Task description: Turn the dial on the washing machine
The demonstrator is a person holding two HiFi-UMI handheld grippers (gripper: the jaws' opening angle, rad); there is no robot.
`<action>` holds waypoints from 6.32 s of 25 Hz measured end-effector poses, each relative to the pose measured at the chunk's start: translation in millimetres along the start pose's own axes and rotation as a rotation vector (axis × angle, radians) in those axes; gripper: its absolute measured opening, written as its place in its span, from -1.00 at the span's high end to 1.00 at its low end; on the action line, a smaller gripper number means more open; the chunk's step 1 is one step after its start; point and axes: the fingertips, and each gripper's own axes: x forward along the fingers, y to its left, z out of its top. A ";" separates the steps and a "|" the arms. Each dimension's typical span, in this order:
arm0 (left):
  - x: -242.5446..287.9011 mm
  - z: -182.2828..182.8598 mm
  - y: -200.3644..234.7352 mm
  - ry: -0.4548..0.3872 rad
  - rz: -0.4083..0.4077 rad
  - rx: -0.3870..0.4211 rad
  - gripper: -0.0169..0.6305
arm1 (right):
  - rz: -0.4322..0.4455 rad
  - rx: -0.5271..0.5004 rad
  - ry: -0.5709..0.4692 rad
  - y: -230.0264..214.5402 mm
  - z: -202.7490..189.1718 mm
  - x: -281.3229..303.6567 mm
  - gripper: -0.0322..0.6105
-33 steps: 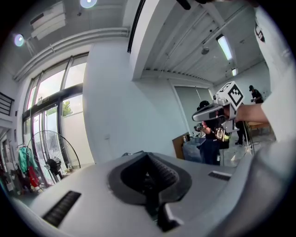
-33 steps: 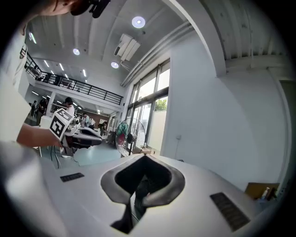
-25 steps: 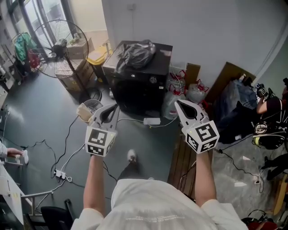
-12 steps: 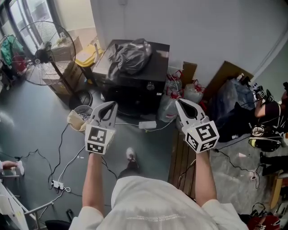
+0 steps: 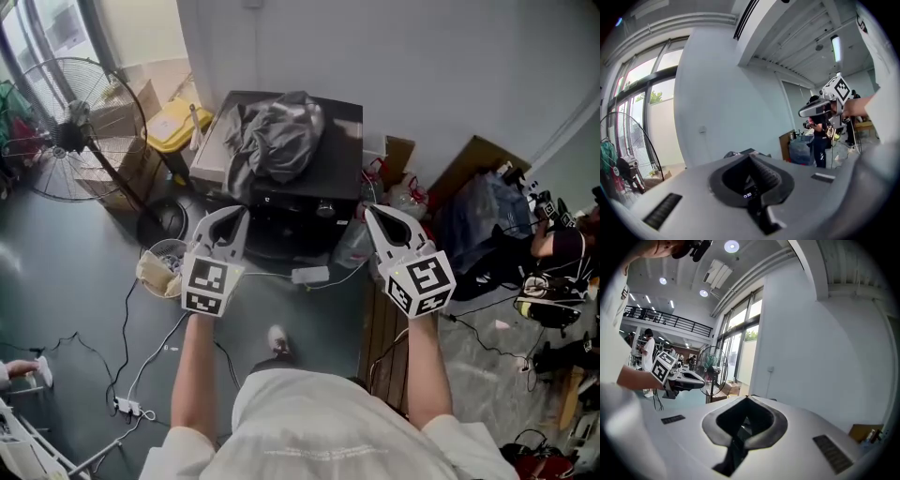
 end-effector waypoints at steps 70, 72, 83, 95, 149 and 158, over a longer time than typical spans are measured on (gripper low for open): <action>306.5 -223.4 -170.3 0.326 0.118 -0.932 0.13 | 0.314 0.089 0.296 -153.0 -235.8 96.7 0.86; 306.1 -223.8 -169.3 0.302 0.106 -0.995 0.13 | 0.317 0.085 0.296 -152.0 -234.9 98.3 0.86; 302.2 -225.2 -166.0 0.063 0.030 -1.532 0.17 | 0.335 0.099 0.293 -147.3 -234.1 98.1 0.86; 302.2 -224.0 -165.6 -0.098 0.020 -1.763 0.23 | 0.343 0.091 0.283 -144.2 -231.4 95.3 0.85; 287.0 -222.0 -169.4 0.440 0.076 -0.695 0.08 | 0.330 0.079 0.291 -143.5 -216.9 98.7 0.85; 189.3 -144.9 -52.3 0.292 0.195 -0.395 0.60 | 0.230 -0.065 0.170 -133.5 -130.4 111.2 0.86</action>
